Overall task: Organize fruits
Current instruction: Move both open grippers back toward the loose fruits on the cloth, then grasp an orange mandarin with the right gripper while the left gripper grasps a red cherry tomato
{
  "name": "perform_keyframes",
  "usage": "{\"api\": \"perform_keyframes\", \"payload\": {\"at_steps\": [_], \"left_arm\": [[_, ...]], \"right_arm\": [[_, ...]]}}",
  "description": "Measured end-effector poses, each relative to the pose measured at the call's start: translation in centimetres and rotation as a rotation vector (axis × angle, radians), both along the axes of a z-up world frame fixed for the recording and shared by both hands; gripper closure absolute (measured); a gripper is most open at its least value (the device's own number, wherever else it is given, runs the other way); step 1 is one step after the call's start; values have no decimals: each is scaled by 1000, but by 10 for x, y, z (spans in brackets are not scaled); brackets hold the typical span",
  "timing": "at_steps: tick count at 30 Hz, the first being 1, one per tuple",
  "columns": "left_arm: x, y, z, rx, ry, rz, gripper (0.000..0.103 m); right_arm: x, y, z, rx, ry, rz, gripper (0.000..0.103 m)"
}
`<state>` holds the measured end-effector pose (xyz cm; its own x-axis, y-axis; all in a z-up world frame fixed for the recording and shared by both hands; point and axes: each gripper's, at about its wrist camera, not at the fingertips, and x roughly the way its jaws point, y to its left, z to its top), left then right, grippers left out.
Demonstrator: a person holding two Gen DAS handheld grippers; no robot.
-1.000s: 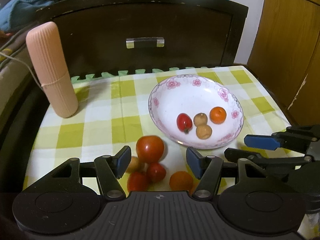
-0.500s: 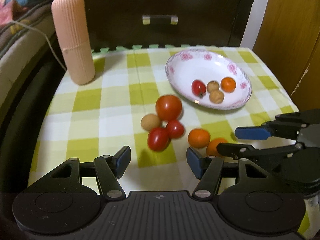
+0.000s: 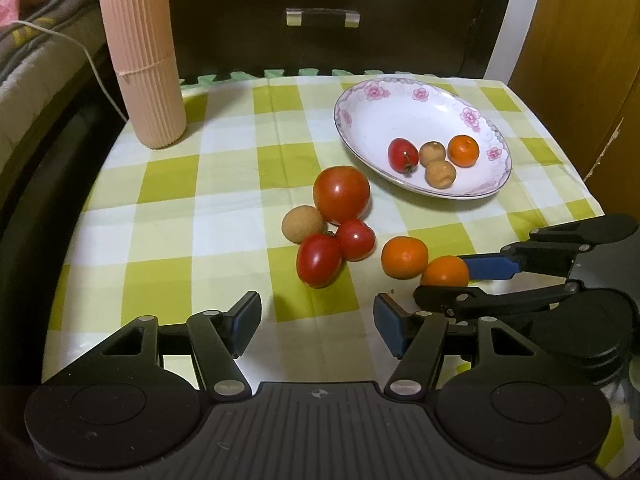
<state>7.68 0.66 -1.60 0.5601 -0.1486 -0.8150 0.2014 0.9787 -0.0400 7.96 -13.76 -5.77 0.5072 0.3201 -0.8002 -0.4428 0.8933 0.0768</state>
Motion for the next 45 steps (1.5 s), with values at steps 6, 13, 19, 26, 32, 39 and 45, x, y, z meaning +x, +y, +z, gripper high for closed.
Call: {"api": "perform_keyframes", "payload": {"at_steps": [6,13,19,26,32,39,45], "left_arm": [[11,-4,-7,-8,-17,-22,35],[25,-14,-20,18,-10,-34,42],[31,-15,-22,24,-18,-15,55],[34,-12,-21,17,-15,14,67],[16,-12,-17,22,12,-12,67],[-23,-21,-15,22,60,-58,67],[-42,-29,-17,38,61,-98,67]], "right_arm": [[-3,-10,2,16,10,-24,71],[-5,-25,2,33,15,-64,71],[-6,-28,1,36,16,-68,71],[-6,-29,2,32,18,-75,71],[-12,-28,3,9,15,-75,71],[-36,-33,6,-13,24,-82,71],[-60,-29,1,-46,23,-67,71]]}}
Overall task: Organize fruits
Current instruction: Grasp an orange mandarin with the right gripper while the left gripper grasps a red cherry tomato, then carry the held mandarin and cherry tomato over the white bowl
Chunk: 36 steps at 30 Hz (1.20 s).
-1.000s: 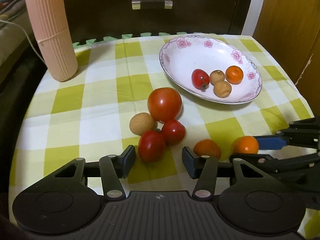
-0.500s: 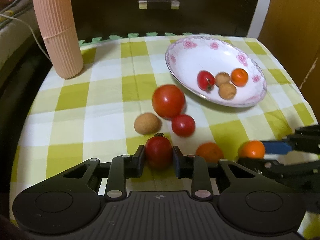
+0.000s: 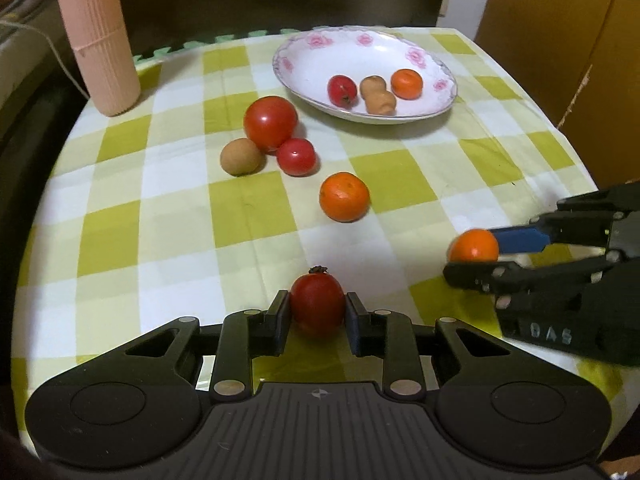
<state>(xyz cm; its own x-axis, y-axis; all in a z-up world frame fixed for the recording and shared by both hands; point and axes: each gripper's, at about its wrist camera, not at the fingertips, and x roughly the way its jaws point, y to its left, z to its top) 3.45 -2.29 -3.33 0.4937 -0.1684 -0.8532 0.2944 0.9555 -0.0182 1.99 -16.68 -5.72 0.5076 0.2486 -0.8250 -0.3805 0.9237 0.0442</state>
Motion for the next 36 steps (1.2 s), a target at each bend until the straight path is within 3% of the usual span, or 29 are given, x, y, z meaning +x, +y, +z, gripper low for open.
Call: {"api": "perform_keyframes", "payload": {"at_steps": [5,11,17,36], "left_arm": [[0,-2,-2,10,-15,-5,64],[2,-3,-3,24,-18,-16,46],[2,-2,-3,10,-5,-7,38],[3,-5,-4,27,1,9,41]], "right_arm": [[-3,0,0,-1,-5,-1,71],[0,-1,0,7,-5,-6,70],[3,-4,0,21,-1,-9,69],[5,-3,0,17,6,-10,69]]}}
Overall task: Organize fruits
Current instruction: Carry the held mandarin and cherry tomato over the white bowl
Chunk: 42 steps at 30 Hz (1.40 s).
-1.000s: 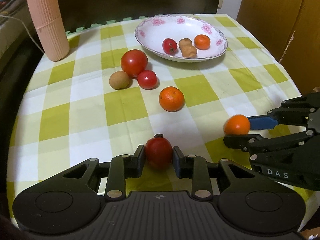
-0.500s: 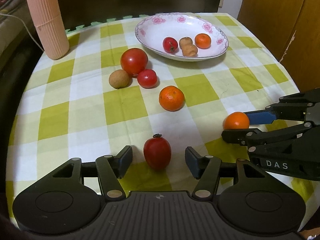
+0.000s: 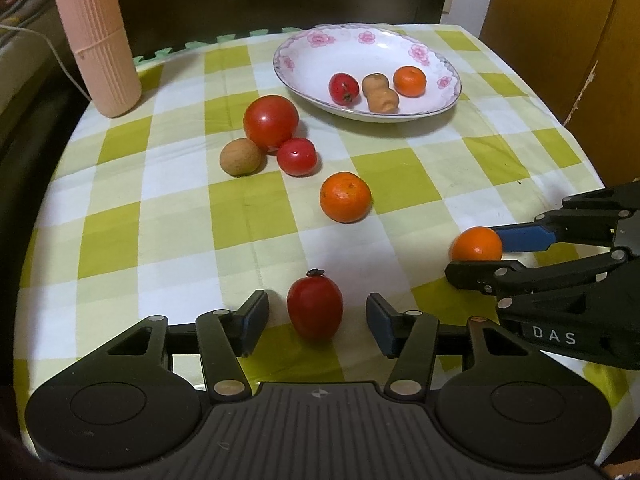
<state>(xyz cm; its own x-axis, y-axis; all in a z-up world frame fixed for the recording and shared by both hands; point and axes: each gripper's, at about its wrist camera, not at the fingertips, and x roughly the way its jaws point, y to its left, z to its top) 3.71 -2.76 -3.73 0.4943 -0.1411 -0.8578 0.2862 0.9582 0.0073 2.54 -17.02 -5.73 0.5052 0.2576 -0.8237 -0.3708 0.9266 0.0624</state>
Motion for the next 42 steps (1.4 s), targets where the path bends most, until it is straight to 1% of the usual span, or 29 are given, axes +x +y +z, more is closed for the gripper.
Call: {"api": "perform_keyframes", "payload": {"at_steps": [7,9,11,12,16,17,20,28,42], "left_arm": [[0,0,0,4,1,-7,41],[0,-1,0,9,0,-10,43],[0,-2,-1,20,-3,-20,50],[-1,-3,-1,27,-6,-25,51],[-1,-6,0,26,-3,-34,65],[-1,-6,1,23,0,-37,66],[-1,-7,1,29,-1,-38,66],[0,-12,4,12,-3,-52,67],[2,-14,12,13,-28,-45,68]], "right_arm": [[0,2,0,-10,-2,7,69],[0,3,0,-20,-4,9,69],[0,5,0,-30,-5,11,69],[0,7,0,-42,-6,16,69],[-2,10,-1,-64,-14,20,70],[-2,10,-1,-64,-14,20,70],[-2,10,-1,-64,-12,20,71],[-3,12,0,-59,-12,31,71],[-3,10,8,-54,-34,3,71]]}}
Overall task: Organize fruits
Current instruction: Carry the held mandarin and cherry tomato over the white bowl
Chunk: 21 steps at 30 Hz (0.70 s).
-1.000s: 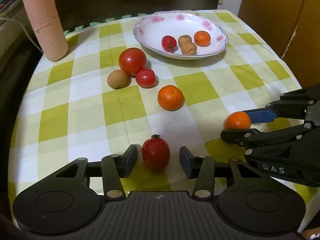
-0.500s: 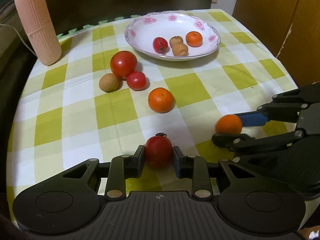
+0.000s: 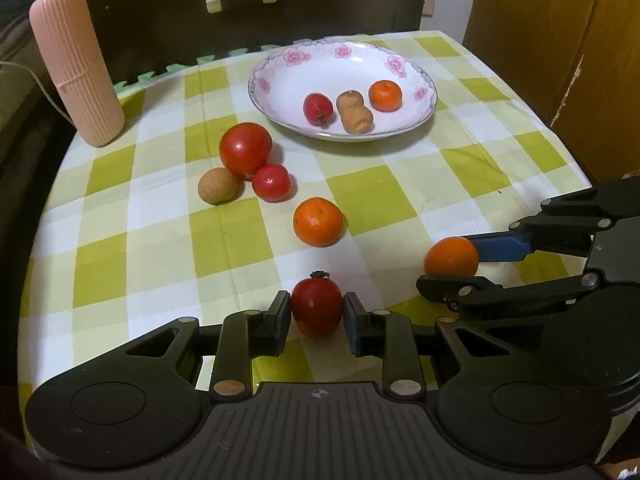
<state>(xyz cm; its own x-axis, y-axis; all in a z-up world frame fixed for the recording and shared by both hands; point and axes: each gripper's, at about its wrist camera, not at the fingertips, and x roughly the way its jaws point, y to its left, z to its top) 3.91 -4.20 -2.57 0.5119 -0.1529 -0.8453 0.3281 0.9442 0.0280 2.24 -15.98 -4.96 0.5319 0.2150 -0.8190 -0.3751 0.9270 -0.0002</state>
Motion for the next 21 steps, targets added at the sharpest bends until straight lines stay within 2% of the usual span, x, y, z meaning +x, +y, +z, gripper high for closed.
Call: {"api": "perform_keyframes", "payload": {"at_steps": [21], "left_arm": [[8,2,12,-29,-42,15,68]], "right_arm": [[1,-2,10,22,-33,-21,71]]}}
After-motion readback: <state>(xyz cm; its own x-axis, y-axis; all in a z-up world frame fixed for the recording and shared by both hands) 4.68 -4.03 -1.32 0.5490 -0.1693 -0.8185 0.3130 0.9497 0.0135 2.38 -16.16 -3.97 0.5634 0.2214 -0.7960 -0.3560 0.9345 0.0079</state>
